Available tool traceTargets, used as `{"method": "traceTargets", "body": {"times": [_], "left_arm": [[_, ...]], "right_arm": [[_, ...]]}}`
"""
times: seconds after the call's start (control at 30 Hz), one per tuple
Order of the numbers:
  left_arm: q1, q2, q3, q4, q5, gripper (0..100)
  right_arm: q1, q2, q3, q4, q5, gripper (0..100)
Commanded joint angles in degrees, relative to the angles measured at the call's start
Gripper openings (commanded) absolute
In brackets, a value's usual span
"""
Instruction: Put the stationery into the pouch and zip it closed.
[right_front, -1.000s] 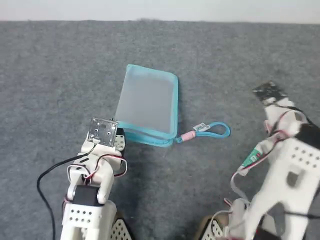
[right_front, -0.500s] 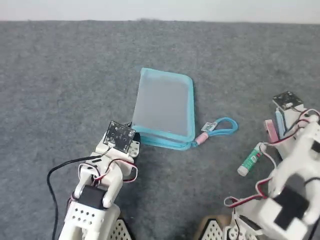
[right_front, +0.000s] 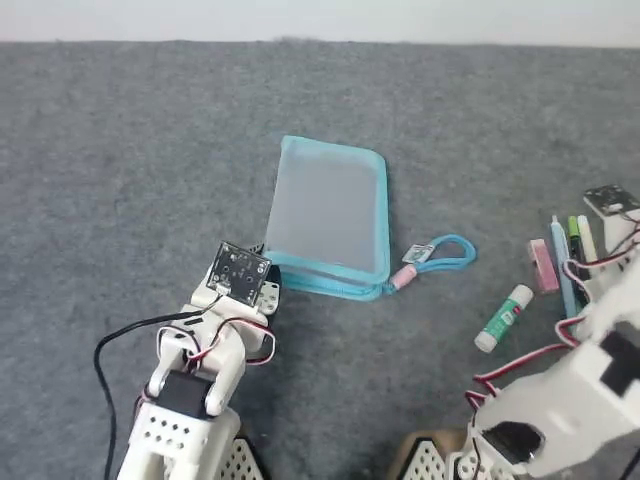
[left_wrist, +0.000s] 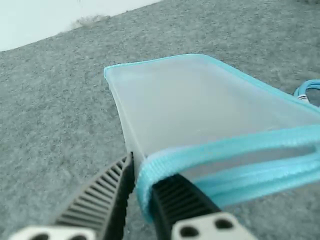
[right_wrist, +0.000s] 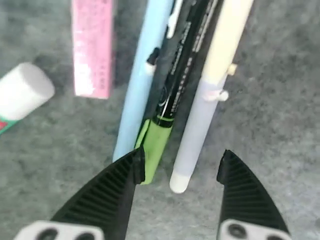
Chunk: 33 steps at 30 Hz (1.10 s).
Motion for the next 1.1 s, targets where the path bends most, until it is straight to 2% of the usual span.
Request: {"method": "traceTargets", "body": {"times": [0.0,0.33,0.57,0.8,1.07], "left_arm": [[0.53,-0.97,-0.75,0.18,0.44,1],[0.53,-0.97,-0.75,0.18,0.44,1],[0.53,-0.97,-0.75,0.18,0.44,1],[0.53,-0.97,-0.75,0.18,0.44,1],[0.53,-0.97,-0.75,0.26,0.44,1]], "right_arm": [[0.57,1.89,-5.10,-0.48,0.35,21.6],[0.66,5.85,-7.91,-0.22,0.26,21.6],[0.57,0.13,-13.27,7.16,0.26,21.6],[0.57,1.10,-13.19,6.90,0.18,21.6],[2.86,8.84,-13.45,0.04,-2.11,21.6]]}}
